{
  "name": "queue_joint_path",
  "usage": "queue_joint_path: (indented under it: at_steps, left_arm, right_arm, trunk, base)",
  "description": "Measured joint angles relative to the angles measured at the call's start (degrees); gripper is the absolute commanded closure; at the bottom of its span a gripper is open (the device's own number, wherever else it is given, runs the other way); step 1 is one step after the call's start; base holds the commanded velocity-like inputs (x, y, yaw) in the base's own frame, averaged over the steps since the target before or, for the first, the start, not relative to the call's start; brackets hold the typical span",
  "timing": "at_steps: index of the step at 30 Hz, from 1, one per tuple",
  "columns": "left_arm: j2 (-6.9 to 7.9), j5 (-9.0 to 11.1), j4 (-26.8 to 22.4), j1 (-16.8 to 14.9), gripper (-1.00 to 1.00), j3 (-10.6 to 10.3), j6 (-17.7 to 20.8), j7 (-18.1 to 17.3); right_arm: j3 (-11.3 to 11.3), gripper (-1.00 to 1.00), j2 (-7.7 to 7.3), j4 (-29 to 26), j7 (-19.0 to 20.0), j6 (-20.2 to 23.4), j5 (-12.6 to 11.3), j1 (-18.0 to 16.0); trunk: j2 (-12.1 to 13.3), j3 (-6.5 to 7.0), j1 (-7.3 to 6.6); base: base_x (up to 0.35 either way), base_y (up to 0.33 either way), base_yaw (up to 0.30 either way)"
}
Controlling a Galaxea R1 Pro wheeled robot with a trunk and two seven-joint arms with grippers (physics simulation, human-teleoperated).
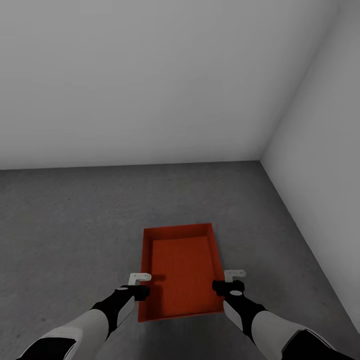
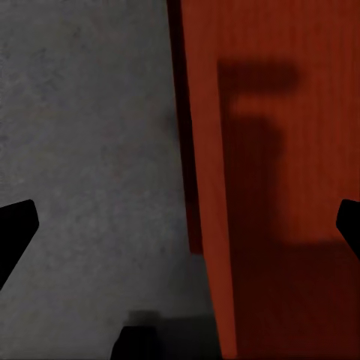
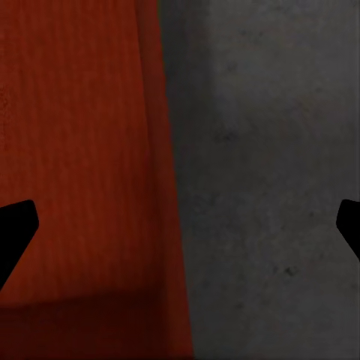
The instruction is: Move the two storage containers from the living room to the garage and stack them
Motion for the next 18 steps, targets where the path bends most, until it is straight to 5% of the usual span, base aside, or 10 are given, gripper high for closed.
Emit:
queue_joint_path:
  at_steps: [18]
  left_arm:
    - [0.0, 0.1, 0.0, 0.0, -1.0, 0.1, 0.0, 0.0]
  right_arm:
    - [0.0, -1.0, 0.07, 0.0, 0.0, -0.2, 0.0, 0.0]
  trunk:
    - [7.2, 3.23, -3.95]
  base:
    - [0.0, 0.0, 0.0]
